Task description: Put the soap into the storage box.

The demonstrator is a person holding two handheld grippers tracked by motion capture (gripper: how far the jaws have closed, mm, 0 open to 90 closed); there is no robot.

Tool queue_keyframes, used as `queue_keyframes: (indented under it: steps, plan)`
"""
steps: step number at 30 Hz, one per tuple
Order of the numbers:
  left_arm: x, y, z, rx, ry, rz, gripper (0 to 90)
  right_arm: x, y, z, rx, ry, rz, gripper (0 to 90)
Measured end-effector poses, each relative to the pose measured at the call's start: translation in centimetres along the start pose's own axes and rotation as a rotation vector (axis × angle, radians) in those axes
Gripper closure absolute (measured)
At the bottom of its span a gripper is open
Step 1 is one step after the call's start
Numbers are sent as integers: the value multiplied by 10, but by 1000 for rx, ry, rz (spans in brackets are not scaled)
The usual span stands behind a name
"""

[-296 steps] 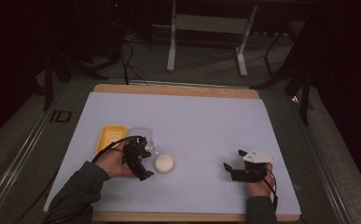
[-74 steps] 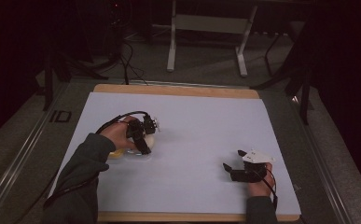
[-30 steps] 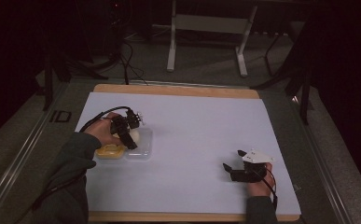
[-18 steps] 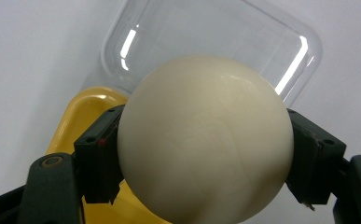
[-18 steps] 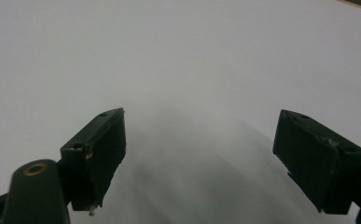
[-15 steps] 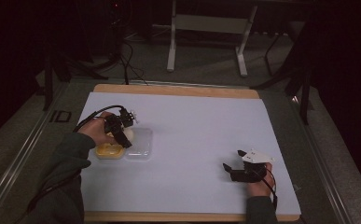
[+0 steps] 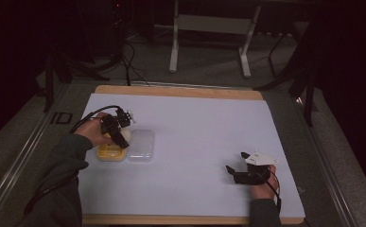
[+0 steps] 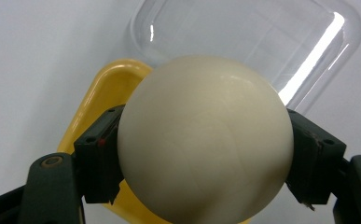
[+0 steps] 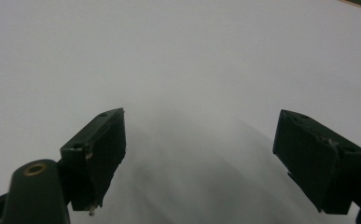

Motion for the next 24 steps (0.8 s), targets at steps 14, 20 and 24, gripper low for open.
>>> queue_keyframes:
  steps: [14,20,24]
  plan:
    - [2,-11,-13,-45,6,-9,255,0,0,0,-3,1,0,171]
    - [4,-12,-20,-61,7,-13,255,0,0,0,-4,2,-2,171]
    - [6,-13,-21,-70,1,-17,255,0,0,0,-4,3,-2,171]
Point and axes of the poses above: each handheld gripper's, and its own axes: x roughly forward along the jaws, y roughly out of its top, z roughly to its right, the point moved 5 cm from there along x, roughly forward along the jaws, and after that the axes turned 4 degrees about -x, right-handed, at the moved point
